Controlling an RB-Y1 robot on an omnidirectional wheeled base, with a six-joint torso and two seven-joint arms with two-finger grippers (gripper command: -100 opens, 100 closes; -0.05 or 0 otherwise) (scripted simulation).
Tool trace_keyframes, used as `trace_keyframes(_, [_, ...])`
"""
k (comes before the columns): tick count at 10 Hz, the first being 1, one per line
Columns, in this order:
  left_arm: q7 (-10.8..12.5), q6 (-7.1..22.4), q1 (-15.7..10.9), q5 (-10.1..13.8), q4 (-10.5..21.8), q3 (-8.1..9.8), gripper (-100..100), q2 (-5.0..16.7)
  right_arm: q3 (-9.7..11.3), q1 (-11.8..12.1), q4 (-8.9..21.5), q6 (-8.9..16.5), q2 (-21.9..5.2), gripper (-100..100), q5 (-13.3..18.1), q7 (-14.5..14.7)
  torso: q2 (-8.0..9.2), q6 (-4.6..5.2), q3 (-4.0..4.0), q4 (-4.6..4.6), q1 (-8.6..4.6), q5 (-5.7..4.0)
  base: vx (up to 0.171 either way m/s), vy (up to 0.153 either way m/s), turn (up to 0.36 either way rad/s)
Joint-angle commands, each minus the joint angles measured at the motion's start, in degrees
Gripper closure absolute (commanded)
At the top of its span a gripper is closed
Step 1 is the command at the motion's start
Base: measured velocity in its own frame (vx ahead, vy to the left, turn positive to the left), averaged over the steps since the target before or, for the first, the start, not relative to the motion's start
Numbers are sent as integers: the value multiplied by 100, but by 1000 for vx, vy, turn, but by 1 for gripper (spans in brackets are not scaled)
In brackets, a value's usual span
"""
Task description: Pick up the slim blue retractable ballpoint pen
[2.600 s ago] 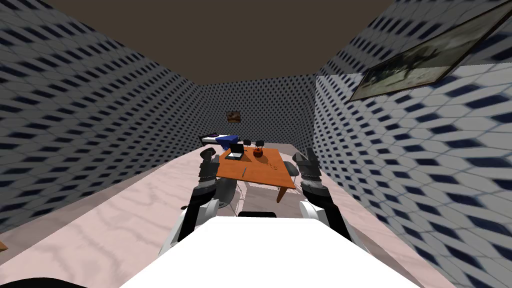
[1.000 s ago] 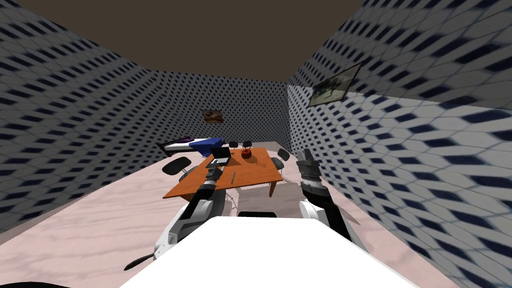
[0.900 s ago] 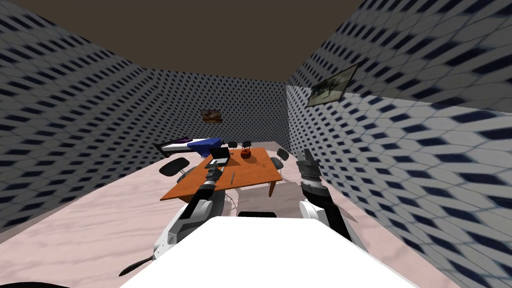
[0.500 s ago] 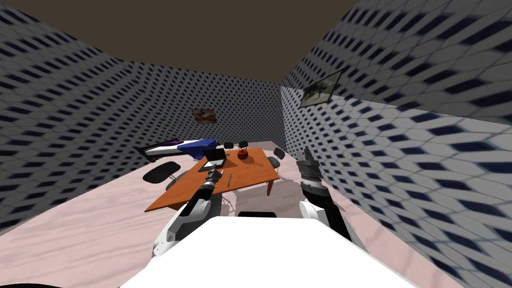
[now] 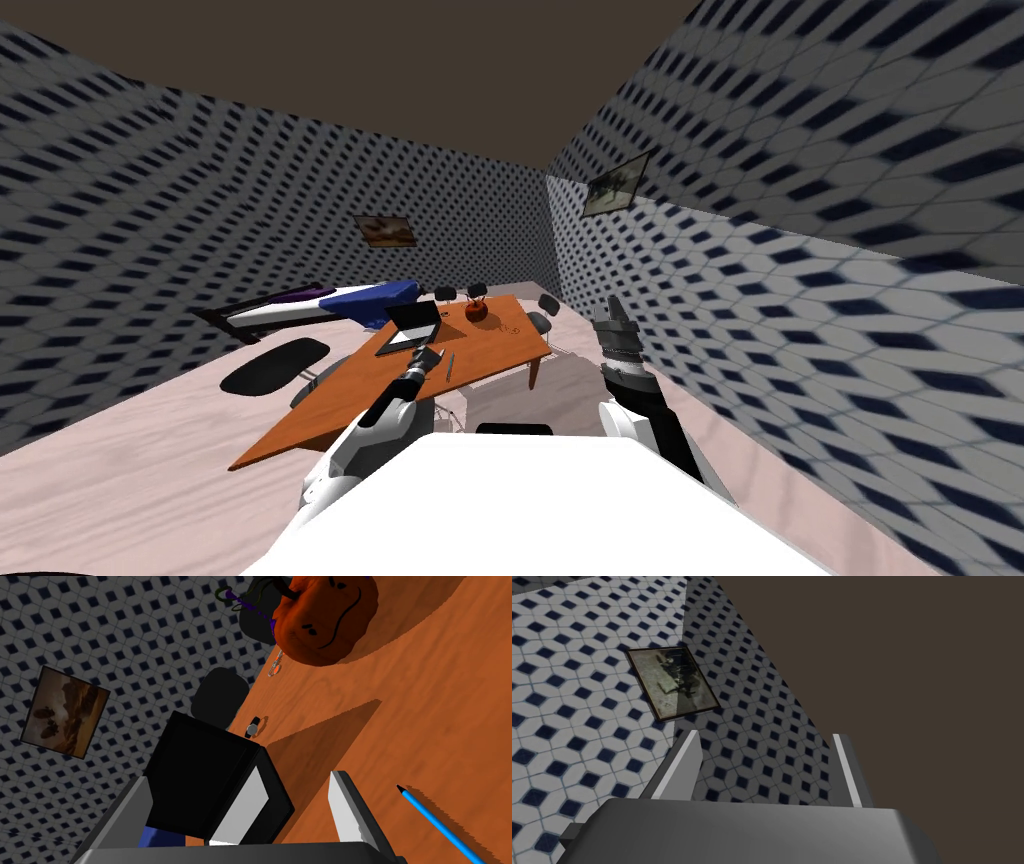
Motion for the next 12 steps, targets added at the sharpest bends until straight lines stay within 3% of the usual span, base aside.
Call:
trace_keyframes(1, [236, 187, -34, 56, 144, 10, -100, -17, 0, 0, 0, 0, 0, 0, 0, 0, 0, 0, 0, 0, 0, 0, 4, 14, -118])
trace_keyframes(4, [740, 732, -174, 424, 595, 84, -100, 209, -1, 1, 0, 0, 0, 0, 0, 0, 1, -4, 1, 0, 0, 0, 4, 12, -207])
trace_keyframes(5, [889, 754, -174, 424, 703, 84, -100, 209, 0, 0, 0, 0, 0, 0, 0, 0, 0, 0, 0, 0, -1, 0, 4, 13, -119])
trace_keyframes(6, [1064, 979, -247, 609, 962, 122, -100, 326, -1, 1, 0, 0, 0, 0, 0, 0, 2, -6, 1, 0, 0, 0, 5, 11, -268])
trace_keyframes(7, [1224, 1041, -247, 609, 992, 122, -100, 326, 0, 0, 0, 0, 0, 0, 0, 0, 1, 0, 0, 0, -1, 0, 4, 14, -127])
trace_keyframes(8, [1388, 1233, -320, 794, 1279, 159, -100, 446, -1, 1, 0, 0, 0, 0, 0, 0, 1, -6, 1, 0, -1, 0, 4, 12, -181])
trace_keyframes(9, [1558, 1328, -320, 794, 1286, 159, -100, 446, 0, 1, 0, 0, 0, 0, 0, 0, 2, -3, 1, 0, -1, 0, 1, 13, -145])
trace_keyframes(12, [2065, 1856, -469, 1159, 1724, 231, -100, 693, -1, 1, 0, 0, 0, 0, 0, 0, 1, -7, 1, 0, -2, 0, 3, 12, -211])
